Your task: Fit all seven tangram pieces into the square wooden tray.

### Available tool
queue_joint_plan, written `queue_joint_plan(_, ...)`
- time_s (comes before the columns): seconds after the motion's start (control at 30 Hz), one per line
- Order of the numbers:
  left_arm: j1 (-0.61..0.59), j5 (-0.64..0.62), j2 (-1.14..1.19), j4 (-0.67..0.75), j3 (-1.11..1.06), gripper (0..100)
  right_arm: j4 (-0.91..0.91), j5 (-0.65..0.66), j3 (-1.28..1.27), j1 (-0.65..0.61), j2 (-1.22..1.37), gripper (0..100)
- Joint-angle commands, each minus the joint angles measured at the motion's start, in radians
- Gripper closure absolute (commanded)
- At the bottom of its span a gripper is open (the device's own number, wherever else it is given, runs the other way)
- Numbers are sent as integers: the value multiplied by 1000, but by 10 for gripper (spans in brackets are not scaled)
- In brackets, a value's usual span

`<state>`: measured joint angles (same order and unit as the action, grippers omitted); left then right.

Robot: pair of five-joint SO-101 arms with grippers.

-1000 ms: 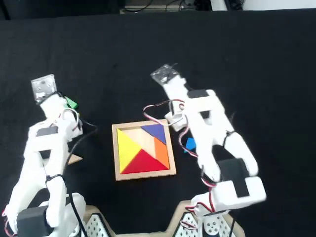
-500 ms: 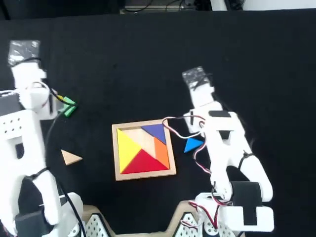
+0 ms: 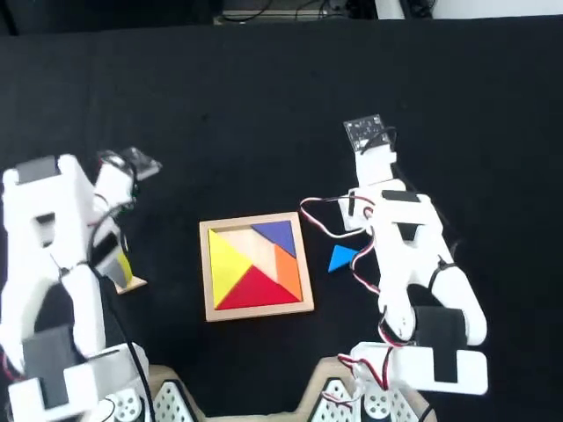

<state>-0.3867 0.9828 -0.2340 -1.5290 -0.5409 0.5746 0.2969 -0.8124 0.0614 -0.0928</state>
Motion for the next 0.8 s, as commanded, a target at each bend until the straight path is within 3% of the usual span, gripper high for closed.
queue_joint_plan(0.0, 15, 54, -170, 230, -225, 754, 9, -9, 64, 14, 1, 987)
queue_joint_plan(0.13, 8, 143, -316, 460, -420, 721, 8, -3, 64, 11, 2, 987)
queue_joint_plan(0.2, -7, 215, -338, 509, -455, 716, 6, -3, 64, 9, 2, 987)
queue_joint_plan(0.33, -90, 423, -293, 482, -423, 718, 3, -3, 64, 9, 2, 987)
queue_joint_plan(0.53, -134, 545, -74, 410, -255, 717, 2, -2, 64, 8, 2, 987)
queue_joint_plan(0.77, -93, 514, 91, 348, -122, 719, 2, -2, 64, 9, 2, 987)
